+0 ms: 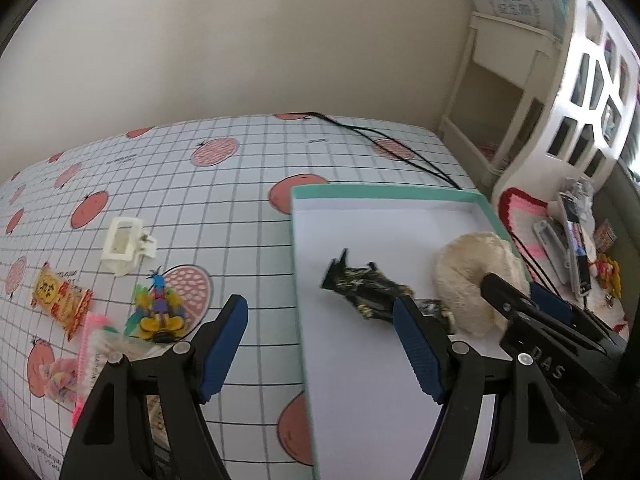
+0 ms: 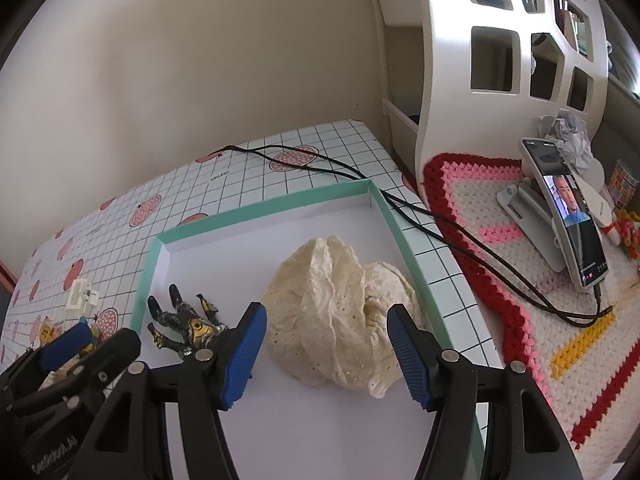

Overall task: Organize objects
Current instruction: 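Withdraw both grippers from the tray, then move the right gripper to the black toy car and close on it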

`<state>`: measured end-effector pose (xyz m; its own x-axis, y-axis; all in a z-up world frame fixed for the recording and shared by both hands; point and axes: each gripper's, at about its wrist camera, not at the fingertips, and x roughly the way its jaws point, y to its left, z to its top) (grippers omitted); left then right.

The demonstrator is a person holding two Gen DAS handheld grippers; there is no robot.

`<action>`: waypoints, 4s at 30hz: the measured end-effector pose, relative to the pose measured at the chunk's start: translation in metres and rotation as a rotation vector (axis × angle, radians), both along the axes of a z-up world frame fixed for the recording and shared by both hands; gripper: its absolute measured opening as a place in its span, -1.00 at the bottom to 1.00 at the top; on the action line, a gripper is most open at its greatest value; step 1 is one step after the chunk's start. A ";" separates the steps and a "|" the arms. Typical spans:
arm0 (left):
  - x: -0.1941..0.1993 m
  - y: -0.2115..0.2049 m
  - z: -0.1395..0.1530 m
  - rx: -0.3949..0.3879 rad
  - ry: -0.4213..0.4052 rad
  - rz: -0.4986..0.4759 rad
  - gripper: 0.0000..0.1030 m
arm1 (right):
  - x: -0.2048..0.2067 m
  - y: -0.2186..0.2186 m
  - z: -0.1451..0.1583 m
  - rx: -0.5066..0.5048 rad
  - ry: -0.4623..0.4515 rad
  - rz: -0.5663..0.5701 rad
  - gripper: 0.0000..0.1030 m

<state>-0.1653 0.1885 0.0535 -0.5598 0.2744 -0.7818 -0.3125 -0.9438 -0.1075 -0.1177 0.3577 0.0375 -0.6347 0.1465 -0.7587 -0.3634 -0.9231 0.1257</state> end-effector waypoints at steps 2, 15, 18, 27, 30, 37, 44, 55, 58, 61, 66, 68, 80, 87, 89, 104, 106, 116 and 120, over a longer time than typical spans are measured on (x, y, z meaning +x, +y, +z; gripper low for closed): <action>-0.002 -0.005 -0.001 0.006 -0.006 0.021 0.48 | 0.000 -0.001 0.000 0.006 -0.004 0.005 0.29; -0.004 -0.018 -0.001 0.010 0.003 0.067 0.75 | 0.003 -0.006 -0.003 0.007 -0.012 0.039 0.88; -0.004 -0.019 -0.001 0.010 0.004 0.073 0.79 | 0.003 -0.008 -0.004 0.013 -0.015 0.044 0.96; -0.005 -0.024 0.000 0.018 0.013 0.104 0.98 | 0.002 -0.012 -0.006 0.017 -0.024 0.063 1.00; -0.006 -0.026 0.000 0.021 0.013 0.106 0.99 | 0.001 -0.012 -0.006 0.019 -0.024 0.065 1.00; -0.004 -0.027 0.002 0.027 0.017 0.104 1.00 | 0.002 -0.014 -0.006 0.020 -0.025 0.069 1.00; 0.000 -0.030 0.010 0.051 0.050 0.099 1.00 | 0.002 -0.017 -0.004 0.022 -0.020 0.075 1.00; 0.002 -0.062 0.043 0.111 0.137 0.146 1.00 | 0.008 -0.037 0.028 0.067 0.082 0.057 1.00; 0.002 -0.078 0.054 0.117 0.166 0.170 1.00 | 0.007 -0.049 0.035 0.074 0.106 0.085 1.00; 0.002 -0.096 0.061 0.128 0.172 0.192 1.00 | 0.005 -0.061 0.042 0.068 0.126 0.114 1.00; -0.001 -0.128 0.063 0.108 0.171 0.252 1.00 | 0.003 -0.083 0.047 0.061 0.136 0.159 1.00; -0.002 -0.141 0.064 0.114 0.165 0.280 1.00 | 0.002 -0.092 0.049 0.055 0.141 0.175 1.00; -0.013 -0.232 0.038 0.162 -0.019 0.463 1.00 | -0.008 -0.166 0.049 0.015 0.116 0.368 1.00; -0.017 -0.245 0.014 0.074 -0.153 0.445 1.00 | -0.013 -0.207 0.029 0.027 0.012 0.516 1.00; -0.016 -0.246 0.010 0.054 -0.176 0.442 1.00 | -0.013 -0.216 0.021 0.028 -0.036 0.551 1.00; -0.014 -0.229 -0.014 -0.010 -0.288 0.371 0.98 | -0.014 -0.233 -0.009 -0.044 -0.241 0.618 0.57; -0.014 -0.227 -0.014 -0.013 -0.289 0.368 0.97 | -0.015 -0.235 -0.008 -0.048 -0.241 0.621 0.47; -0.013 -0.219 -0.019 -0.016 -0.309 0.334 0.75 | -0.010 -0.240 0.001 -0.091 -0.221 0.683 -0.01; -0.014 -0.219 -0.020 -0.027 -0.312 0.325 0.74 | -0.007 -0.249 0.000 -0.076 -0.230 0.728 -0.06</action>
<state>-0.1792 -0.0301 0.0336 -0.3498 0.1006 -0.9314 0.0443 -0.9913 -0.1237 -0.1250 0.1085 0.0373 -0.3758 -0.3057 -0.8748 0.3084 -0.9315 0.1930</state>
